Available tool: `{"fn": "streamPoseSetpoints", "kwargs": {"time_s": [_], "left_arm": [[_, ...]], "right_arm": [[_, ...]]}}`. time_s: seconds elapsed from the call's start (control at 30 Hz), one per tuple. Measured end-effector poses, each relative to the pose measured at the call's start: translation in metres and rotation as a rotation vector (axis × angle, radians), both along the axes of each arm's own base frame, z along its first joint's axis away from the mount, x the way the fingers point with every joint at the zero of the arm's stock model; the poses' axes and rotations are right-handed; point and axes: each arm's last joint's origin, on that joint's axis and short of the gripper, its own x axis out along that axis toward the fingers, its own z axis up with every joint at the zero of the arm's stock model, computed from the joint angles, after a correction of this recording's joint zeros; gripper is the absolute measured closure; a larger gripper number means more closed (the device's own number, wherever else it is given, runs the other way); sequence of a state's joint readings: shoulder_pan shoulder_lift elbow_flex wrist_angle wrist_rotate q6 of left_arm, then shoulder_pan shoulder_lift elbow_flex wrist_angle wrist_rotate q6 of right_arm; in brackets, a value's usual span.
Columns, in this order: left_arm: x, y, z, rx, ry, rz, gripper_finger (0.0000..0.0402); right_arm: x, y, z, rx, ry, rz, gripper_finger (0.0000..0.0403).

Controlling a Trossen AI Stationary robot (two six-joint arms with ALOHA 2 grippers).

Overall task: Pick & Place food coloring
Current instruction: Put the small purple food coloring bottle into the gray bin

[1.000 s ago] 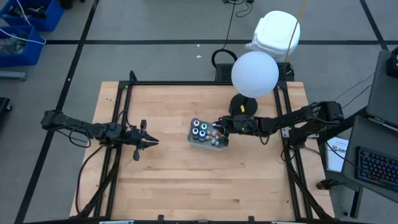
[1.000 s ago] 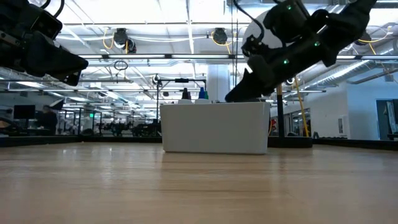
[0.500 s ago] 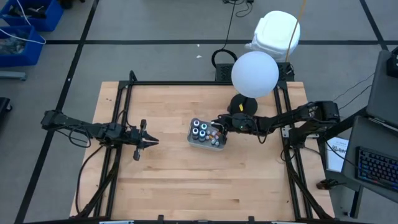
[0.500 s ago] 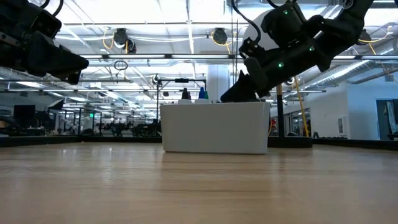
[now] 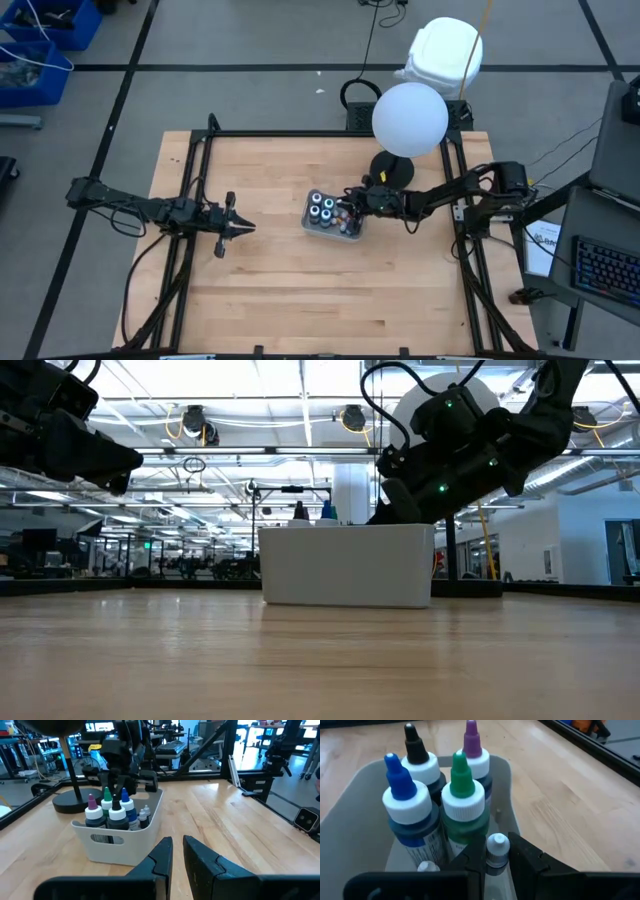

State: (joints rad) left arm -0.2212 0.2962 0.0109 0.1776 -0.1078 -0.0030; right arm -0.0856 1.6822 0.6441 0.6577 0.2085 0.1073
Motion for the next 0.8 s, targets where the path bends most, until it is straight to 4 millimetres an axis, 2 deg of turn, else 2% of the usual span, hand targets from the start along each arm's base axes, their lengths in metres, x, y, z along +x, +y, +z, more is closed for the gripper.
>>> {"fn": "streamPoseSetpoints", "kwargs": {"time_s": [0.33, 0.8], "left_arm": [[0.0001, 0.0009, 0.0000, 0.004, -0.001, 0.030, 0.0350], [0.0001, 0.0010, 0.0000, 0.004, 0.000, 0.034, 0.0350]], "right_arm": [[0.0006, -0.0001, 0.0003, 0.003, -0.015, -0.003, 0.0353], [-0.0024, -0.0024, -0.0046, -0.008, 0.048, -0.006, 0.0353]]}}
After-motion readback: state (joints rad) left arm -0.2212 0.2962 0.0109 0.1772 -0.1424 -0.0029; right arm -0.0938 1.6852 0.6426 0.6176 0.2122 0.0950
